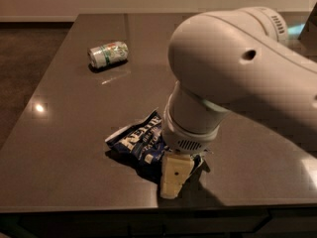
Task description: Pick blue chip bag
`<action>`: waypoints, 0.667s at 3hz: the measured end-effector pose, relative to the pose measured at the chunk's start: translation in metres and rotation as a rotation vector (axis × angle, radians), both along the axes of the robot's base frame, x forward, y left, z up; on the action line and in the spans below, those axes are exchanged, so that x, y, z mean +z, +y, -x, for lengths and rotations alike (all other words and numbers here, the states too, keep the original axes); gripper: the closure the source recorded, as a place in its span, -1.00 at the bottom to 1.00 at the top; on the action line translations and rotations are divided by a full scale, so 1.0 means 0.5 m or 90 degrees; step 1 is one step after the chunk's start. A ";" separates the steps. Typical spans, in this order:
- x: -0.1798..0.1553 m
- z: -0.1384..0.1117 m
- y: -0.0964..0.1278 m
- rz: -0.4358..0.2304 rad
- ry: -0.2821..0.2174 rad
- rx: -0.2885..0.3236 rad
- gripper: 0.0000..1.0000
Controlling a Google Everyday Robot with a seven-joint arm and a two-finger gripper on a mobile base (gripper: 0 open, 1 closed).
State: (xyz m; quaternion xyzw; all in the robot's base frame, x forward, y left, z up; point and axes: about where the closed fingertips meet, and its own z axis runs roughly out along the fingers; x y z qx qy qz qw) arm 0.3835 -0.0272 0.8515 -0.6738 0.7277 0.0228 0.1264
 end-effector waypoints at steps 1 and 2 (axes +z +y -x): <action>0.005 0.001 -0.002 -0.005 0.009 -0.005 -0.22; 0.055 -0.001 -0.012 -0.042 0.017 -0.007 0.56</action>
Offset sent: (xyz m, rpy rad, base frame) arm -0.0005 -0.0050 0.0181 0.0625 0.0599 -0.0159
